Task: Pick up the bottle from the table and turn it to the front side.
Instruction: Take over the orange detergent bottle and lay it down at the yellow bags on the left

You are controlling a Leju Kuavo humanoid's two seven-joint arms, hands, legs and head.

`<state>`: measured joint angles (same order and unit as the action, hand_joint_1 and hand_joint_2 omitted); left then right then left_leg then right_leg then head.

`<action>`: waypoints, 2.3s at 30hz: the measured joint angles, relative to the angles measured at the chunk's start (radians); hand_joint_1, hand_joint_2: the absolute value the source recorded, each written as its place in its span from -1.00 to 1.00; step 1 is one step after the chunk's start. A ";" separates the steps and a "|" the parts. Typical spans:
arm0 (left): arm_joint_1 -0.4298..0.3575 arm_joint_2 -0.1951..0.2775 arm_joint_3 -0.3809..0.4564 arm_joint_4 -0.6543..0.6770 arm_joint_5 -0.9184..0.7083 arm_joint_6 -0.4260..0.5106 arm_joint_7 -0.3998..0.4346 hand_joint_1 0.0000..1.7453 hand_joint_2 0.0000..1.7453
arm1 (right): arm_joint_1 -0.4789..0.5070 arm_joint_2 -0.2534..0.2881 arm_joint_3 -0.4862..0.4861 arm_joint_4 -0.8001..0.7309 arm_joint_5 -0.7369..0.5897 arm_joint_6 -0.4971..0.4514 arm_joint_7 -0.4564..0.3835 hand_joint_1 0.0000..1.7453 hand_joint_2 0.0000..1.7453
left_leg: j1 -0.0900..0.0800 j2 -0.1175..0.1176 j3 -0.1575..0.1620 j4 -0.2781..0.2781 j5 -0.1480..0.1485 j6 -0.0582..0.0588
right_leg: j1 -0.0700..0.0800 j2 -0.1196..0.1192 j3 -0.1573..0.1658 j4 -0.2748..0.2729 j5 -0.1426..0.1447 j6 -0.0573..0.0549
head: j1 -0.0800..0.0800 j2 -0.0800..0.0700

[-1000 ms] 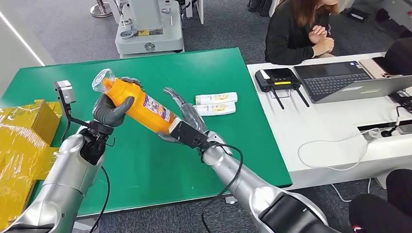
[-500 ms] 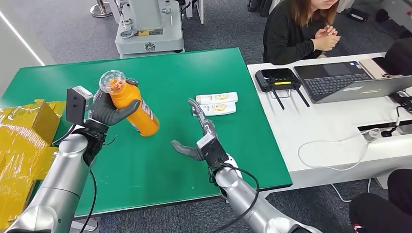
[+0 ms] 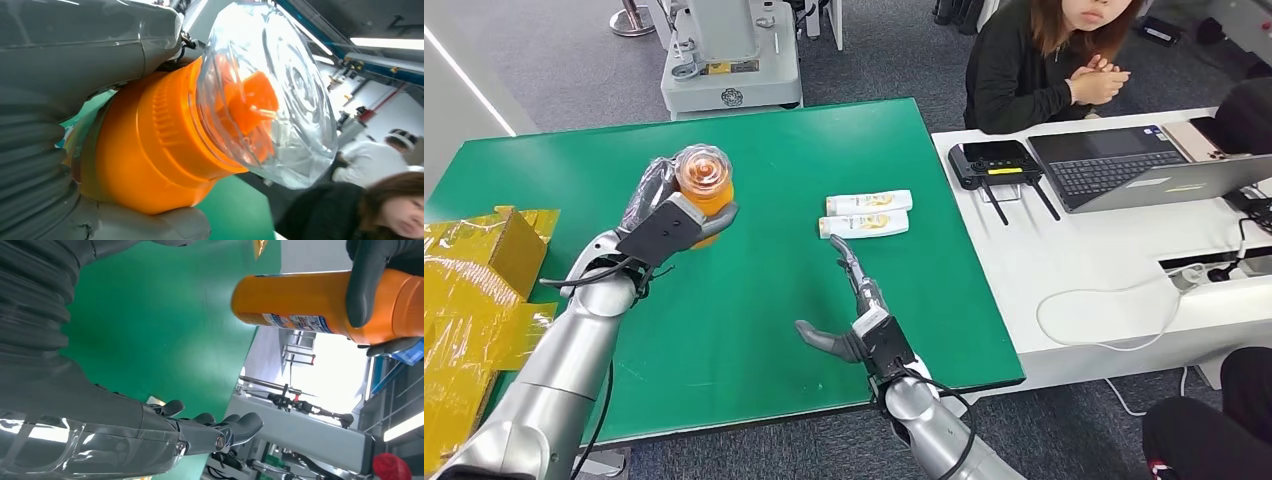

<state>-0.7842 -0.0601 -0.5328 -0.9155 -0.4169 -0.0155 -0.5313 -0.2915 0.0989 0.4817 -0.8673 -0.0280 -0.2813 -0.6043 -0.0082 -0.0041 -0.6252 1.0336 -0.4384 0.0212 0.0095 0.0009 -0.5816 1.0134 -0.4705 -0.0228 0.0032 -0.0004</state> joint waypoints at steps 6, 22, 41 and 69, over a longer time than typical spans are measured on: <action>-0.046 0.046 -0.042 0.010 -0.176 0.110 0.032 1.00 1.00 | 0.028 -0.004 0.003 -0.014 -0.001 0.000 0.005 -1.00 1.00 | 0.000 0.000 0.000 0.000 0.000 0.000 | 0.000 0.001 0.000 0.000 0.000 0.000 | 0.000 0.000; -0.231 0.211 -0.097 0.220 -0.513 0.297 0.135 1.00 1.00 | 0.103 -0.015 -0.002 -0.095 0.012 -0.034 0.028 -1.00 1.00 | 0.000 0.001 0.000 0.000 0.000 0.000 | 0.000 0.001 0.000 0.000 0.000 0.000 | 0.000 0.000; -0.131 0.412 -0.112 0.238 -0.679 0.303 0.250 1.00 1.00 | 0.207 -0.020 -0.087 -0.259 0.110 0.007 0.081 -1.00 1.00 | 0.001 0.003 -0.001 -0.001 0.000 -0.001 | 0.000 0.003 -0.002 0.001 -0.001 -0.001 | 0.000 0.000; 0.168 0.725 0.025 -0.083 -0.829 0.241 0.293 1.00 1.00 | 0.278 -0.049 -0.132 -0.241 0.061 -0.015 0.045 -1.00 1.00 | 0.001 0.006 -0.001 -0.002 -0.001 -0.002 | 0.001 0.006 -0.003 0.000 -0.001 -0.002 | 0.000 0.000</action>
<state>-0.6160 0.6652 -0.5076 -0.9990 -1.2463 0.2257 -0.2383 -0.0134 0.0502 0.3493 -1.1078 0.0334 -0.2964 -0.5596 -0.0074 0.0015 -0.6267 1.0318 -0.4393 0.0192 0.0101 0.0073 -0.5850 1.0137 -0.4713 -0.0251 0.0035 -0.0004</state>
